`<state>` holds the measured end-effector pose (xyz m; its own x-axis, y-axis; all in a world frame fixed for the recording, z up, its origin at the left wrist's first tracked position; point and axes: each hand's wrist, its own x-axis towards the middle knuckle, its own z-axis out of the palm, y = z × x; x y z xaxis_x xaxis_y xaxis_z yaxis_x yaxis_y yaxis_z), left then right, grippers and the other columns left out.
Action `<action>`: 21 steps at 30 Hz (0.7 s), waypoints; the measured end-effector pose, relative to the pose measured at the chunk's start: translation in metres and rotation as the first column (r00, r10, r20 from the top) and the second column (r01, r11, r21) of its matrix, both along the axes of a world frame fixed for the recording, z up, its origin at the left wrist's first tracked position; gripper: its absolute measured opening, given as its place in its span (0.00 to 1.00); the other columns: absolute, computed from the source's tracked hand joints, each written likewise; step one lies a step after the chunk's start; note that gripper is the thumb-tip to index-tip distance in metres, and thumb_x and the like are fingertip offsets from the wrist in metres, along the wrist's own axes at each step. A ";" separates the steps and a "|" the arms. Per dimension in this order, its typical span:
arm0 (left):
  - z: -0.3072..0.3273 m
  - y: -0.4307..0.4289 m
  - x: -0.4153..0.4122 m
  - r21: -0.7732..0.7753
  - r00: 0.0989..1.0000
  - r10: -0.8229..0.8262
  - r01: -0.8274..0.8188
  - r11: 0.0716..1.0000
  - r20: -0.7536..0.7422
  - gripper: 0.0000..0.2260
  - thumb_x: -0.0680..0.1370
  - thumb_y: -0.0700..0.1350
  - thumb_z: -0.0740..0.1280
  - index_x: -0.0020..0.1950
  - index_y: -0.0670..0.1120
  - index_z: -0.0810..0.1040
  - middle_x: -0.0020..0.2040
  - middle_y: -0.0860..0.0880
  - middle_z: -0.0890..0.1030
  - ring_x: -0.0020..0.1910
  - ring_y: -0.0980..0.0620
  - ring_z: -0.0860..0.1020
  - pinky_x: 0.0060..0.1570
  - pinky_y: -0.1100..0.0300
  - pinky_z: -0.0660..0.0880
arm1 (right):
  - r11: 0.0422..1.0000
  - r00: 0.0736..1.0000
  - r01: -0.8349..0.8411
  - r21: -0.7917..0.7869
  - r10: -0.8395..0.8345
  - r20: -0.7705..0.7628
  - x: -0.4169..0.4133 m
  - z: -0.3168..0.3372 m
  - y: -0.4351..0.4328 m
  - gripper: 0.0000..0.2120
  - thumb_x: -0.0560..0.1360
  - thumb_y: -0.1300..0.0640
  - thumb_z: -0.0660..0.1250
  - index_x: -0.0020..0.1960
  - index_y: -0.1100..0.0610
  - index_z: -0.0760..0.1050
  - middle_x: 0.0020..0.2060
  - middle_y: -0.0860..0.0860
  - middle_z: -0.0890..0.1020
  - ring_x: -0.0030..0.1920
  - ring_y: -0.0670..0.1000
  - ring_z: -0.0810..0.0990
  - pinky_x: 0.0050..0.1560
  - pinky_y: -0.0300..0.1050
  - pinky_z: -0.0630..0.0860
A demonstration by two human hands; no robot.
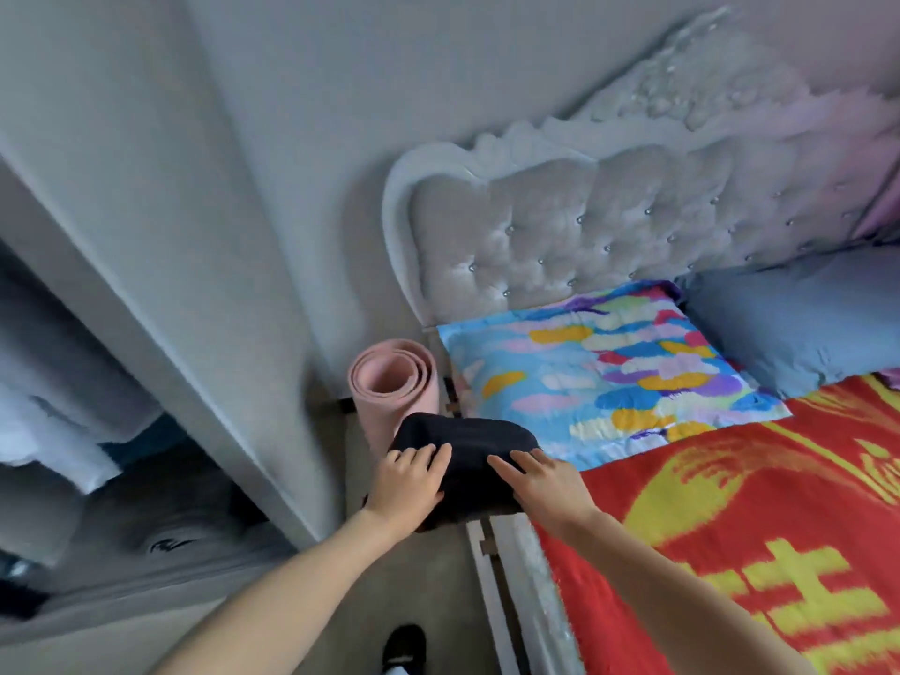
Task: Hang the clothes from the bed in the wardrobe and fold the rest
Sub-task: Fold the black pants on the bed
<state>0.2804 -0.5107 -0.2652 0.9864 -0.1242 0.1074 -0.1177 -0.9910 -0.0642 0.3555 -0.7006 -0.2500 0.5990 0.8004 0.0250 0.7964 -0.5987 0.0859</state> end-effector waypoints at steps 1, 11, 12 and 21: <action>0.005 0.014 -0.016 -0.001 0.999 0.044 -0.044 0.999 0.011 0.34 0.43 0.52 0.83 0.46 0.42 0.85 0.39 0.46 0.84 0.31 0.50 0.81 0.29 0.64 0.76 | 0.999 0.998 -0.037 0.026 0.036 0.044 -0.008 0.005 0.015 0.29 0.64 0.56 0.75 0.65 0.51 0.75 0.47 0.54 0.81 0.43 0.54 0.80 0.33 0.42 0.76; 0.003 0.142 -0.195 -0.019 0.915 0.401 -0.401 0.916 0.033 0.35 0.40 0.55 0.83 0.44 0.44 0.85 0.38 0.47 0.84 0.30 0.52 0.81 0.29 0.65 0.76 | 0.898 0.901 -0.435 0.070 0.433 0.038 -0.127 0.003 0.187 0.32 0.39 0.57 0.82 0.44 0.51 0.85 0.29 0.51 0.80 0.24 0.48 0.77 0.17 0.35 0.67; -0.001 0.157 -0.216 -0.022 0.905 0.426 -0.425 0.905 0.013 0.35 0.40 0.56 0.82 0.44 0.44 0.85 0.37 0.48 0.84 0.29 0.53 0.81 0.29 0.65 0.76 | 0.886 0.889 -0.457 0.072 0.458 0.006 -0.142 -0.003 0.206 0.32 0.39 0.57 0.81 0.45 0.51 0.85 0.29 0.51 0.81 0.24 0.48 0.77 0.17 0.35 0.68; -0.034 0.313 -0.363 -0.030 0.828 0.554 -0.558 0.829 -0.093 0.34 0.39 0.55 0.82 0.43 0.46 0.86 0.36 0.49 0.83 0.28 0.54 0.80 0.28 0.66 0.75 | 0.840 0.825 -0.539 0.057 0.540 -0.167 -0.275 -0.048 0.382 0.31 0.39 0.52 0.82 0.43 0.48 0.85 0.31 0.49 0.83 0.26 0.46 0.79 0.17 0.33 0.67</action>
